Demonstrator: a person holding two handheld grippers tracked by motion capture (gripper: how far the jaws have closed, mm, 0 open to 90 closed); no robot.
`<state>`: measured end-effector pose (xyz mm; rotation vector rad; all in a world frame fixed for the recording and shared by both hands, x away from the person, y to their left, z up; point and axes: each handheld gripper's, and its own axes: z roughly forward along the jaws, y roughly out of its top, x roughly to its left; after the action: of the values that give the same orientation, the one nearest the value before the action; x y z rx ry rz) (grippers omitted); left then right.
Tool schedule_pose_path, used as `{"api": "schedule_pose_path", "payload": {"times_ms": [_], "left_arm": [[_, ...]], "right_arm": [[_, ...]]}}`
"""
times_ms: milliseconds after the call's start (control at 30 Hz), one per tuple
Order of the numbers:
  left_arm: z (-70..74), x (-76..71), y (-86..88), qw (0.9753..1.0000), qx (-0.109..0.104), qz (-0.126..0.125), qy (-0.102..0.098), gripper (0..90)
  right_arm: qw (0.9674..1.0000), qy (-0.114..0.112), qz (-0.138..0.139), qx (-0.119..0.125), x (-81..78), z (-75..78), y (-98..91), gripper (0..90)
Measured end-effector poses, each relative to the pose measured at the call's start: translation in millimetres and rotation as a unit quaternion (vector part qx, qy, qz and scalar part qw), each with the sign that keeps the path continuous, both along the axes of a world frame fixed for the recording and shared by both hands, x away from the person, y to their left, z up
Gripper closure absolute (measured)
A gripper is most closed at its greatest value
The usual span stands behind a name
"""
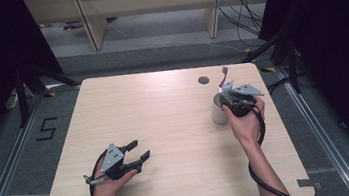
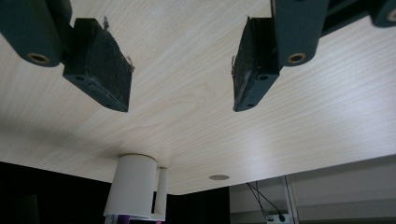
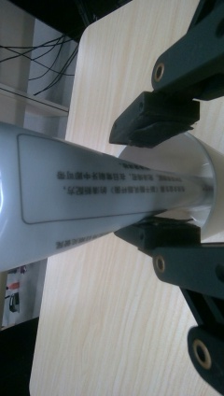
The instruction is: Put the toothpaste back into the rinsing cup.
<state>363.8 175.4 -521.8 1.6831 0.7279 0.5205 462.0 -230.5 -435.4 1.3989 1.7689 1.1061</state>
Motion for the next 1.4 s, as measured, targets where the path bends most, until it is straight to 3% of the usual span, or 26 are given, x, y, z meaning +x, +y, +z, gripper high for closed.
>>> {"api": "schedule_pose_path", "payload": {"times_ms": [233, 300, 333, 367, 567, 733, 800, 867, 967, 1000, 1067, 1133, 1233, 1267, 1367, 1400], "left_arm": [[0.0, -0.2, 0.0, 1.0, -0.001, 0.0, 0.001, 37.3], [0.0, -0.2, 0.0, 1.0, -0.001, 0.0, 0.001, 37.3], [0.0, -0.2, 0.0, 1.0, -0.002, 0.001, 0.001, 37.3], [0.0, -0.2, 0.0, 1.0, -0.001, 0.001, 0.001, 37.3], [-0.2, 0.2, -0.1, 1.0, -0.002, 0.0, -0.001, 37.3], [-0.7, 0.9, -0.6, 1.0, -0.006, -0.002, -0.003, 37.3], [-0.7, 1.0, -0.3, 1.0, -0.006, -0.002, -0.003, 37.3], [-0.5, 0.9, 0.1, 1.0, -0.005, -0.001, -0.002, 37.3], [-0.7, 1.1, 0.0, 1.0, -0.006, -0.001, -0.002, 37.3], [-0.6, 0.8, 0.0, 1.0, -0.005, -0.001, -0.002, 37.3], [0.0, 0.0, 0.4, 1.0, -0.001, 0.002, 0.0, 37.3], [0.1, 0.1, 0.4, 1.0, 0.0, 0.002, 0.0, 37.3], [-0.7, 1.0, -0.3, 1.0, -0.006, -0.001, -0.003, 37.3], [-0.7, 1.0, -0.3, 1.0, -0.006, -0.001, -0.003, 37.3], [-0.2, 0.4, 0.2, 1.0, -0.002, 0.001, -0.001, 37.3], [0.1, 0.1, 0.5, 1.0, 0.0, 0.002, 0.0, 37.3]], "right_arm": [[0.9997, -0.005, 0.007, -0.021, -3.3, 2.2, -3.8, 49.8], [0.9999, -0.001, -0.004, -0.011, -5.7, 1.9, -2.6, 48.8], [0.9998, -0.008, 0.008, -0.018, -4.9, 1.5, -4.8, 48.5], [1.0, 0.001, -0.002, -0.008, -8.0, 1.9, -4.0, 48.0], [0.9998, 0.004, 0.002, -0.018, -16.4, 1.6, -12.0, 45.8], [0.9998, 0.007, 0.007, -0.017, -26.4, 1.2, -18.2, 44.9], [0.9998, -0.003, 0.009, -0.018, -29.3, 0.4, -20.0, 44.7], [1.0, 0.003, 0.007, -0.005, -34.4, -0.1, -19.8, 44.6], [0.9998, 0.003, 0.018, -0.011, -39.4, -1.2, -23.4, 44.5], [1.0, 0.004, 0.008, 0.0, -43.1, -2.4, -21.7, 44.4], [0.9997, 0.0, 0.024, -0.008, -46.4, -4.4, -25.7, 44.4], [0.9998, -0.003, 0.02, -0.006, -51.0, -7.2, -27.9, 44.3], [0.9998, 0.003, 0.016, -0.01, -60.1, -12.3, -29.9, 44.3], [0.9998, 0.013, 0.015, 0.002, -63.9, -14.2, -29.3, 44.4], [0.9997, 0.001, 0.018, -0.015, -67.9, -21.3, -35.7, 44.3], [0.9998, 0.001, 0.018, -0.01, -70.7, -23.3, -37.6, 44.3]]}}
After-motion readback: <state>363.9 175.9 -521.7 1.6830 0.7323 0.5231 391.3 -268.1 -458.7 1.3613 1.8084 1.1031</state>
